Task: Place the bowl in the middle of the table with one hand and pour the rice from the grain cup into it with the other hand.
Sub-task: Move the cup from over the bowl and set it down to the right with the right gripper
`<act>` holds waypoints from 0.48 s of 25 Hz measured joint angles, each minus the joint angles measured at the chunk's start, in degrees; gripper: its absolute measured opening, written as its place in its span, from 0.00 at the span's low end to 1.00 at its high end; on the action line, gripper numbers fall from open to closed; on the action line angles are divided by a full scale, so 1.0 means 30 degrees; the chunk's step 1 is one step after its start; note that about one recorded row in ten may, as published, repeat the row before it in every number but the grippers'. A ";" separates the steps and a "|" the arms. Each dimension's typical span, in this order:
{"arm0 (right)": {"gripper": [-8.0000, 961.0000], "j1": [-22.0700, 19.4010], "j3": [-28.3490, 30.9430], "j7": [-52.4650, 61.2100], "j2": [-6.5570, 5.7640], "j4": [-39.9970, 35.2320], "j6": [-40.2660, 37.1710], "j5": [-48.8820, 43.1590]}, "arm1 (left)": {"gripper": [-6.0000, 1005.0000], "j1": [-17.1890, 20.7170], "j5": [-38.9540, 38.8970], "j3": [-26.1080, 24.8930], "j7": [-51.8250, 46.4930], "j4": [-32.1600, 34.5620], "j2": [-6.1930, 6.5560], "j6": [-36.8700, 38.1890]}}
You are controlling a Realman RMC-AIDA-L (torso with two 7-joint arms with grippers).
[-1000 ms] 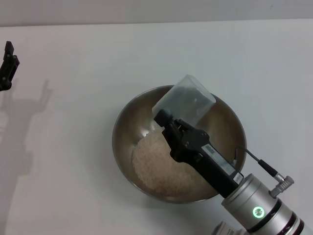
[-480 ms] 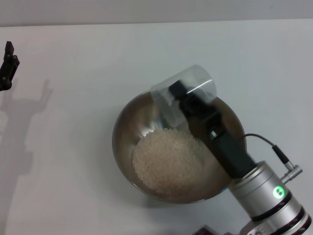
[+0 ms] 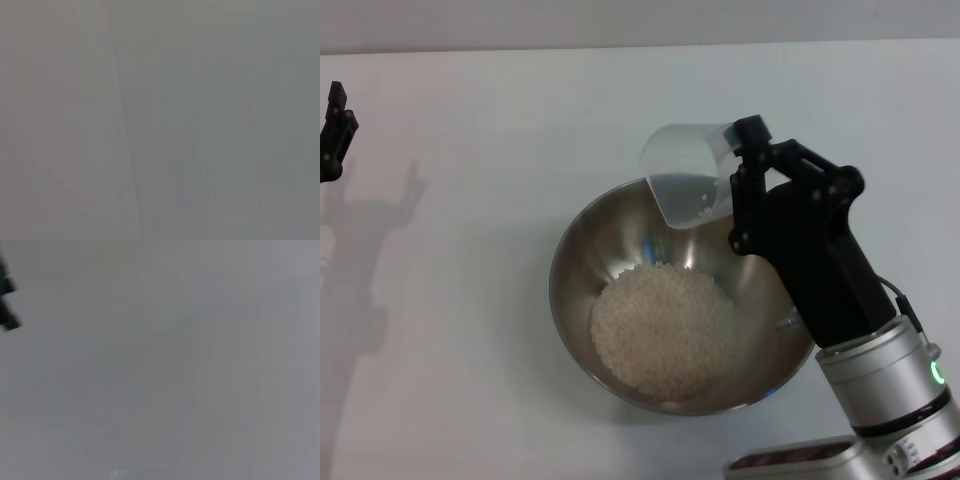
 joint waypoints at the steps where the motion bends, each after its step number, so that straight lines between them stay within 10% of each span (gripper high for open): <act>1: 0.02 -0.0034 0.0037 0.0619 -0.0009 0.0072 -0.0054 -0.0005 | 0.82 -0.0016 0.0000 -0.0003 0.0000 0.0001 0.0000 0.0000; 12: 0.02 -0.0341 0.0167 1.5260 -0.0157 -0.2795 -0.2756 -0.0063 | 0.82 -0.0043 -0.0015 -0.0099 0.0000 -0.0024 0.0000 0.0000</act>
